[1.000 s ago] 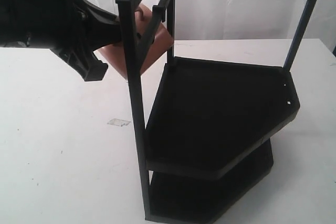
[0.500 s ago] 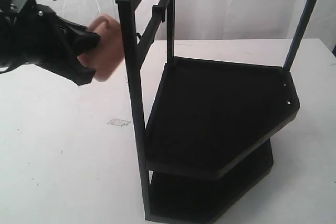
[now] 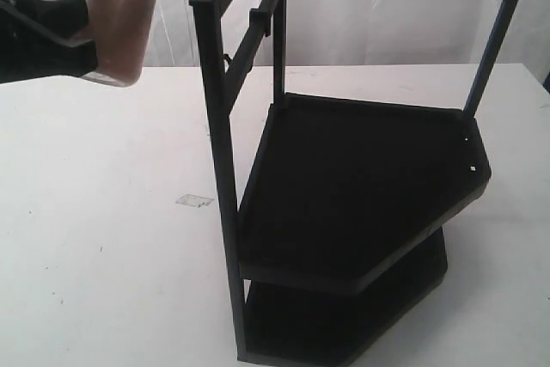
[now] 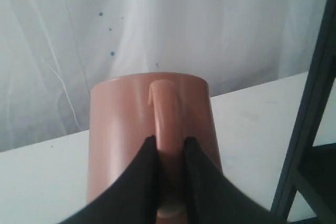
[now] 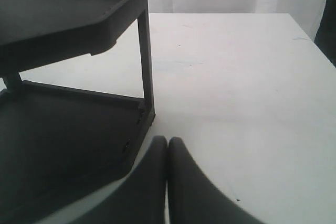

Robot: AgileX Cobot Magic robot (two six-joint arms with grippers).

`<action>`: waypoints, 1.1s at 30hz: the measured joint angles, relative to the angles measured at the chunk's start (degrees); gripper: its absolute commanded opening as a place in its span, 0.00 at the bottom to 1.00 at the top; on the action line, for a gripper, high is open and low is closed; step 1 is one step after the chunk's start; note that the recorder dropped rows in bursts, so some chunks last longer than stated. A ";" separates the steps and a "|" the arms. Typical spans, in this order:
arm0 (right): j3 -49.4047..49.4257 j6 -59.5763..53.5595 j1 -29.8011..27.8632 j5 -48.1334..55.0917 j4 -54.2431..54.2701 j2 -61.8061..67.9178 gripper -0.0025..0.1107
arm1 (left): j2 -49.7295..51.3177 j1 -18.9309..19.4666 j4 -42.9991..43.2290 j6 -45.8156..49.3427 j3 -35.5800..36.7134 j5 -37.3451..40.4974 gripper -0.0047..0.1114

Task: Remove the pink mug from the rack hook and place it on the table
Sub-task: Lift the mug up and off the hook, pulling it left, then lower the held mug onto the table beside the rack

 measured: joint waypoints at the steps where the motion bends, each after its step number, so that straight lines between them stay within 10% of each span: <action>1: 0.00 0.00 0.00 0.00 0.00 0.00 0.02 | -0.09 0.00 -0.18 -1.02 0.50 -0.27 0.04; 15: 0.00 0.00 0.00 0.00 0.00 0.00 0.02 | 8.93 0.13 3.31 -3.80 -8.01 16.88 0.04; 27: 0.00 0.00 0.00 0.00 0.00 0.00 0.02 | 11.66 0.25 11.48 -30.95 14.10 -30.79 0.04; 33: 0.00 0.00 0.00 0.00 0.00 0.00 0.02 | 16.21 0.25 26.63 -38.39 13.28 -36.01 0.04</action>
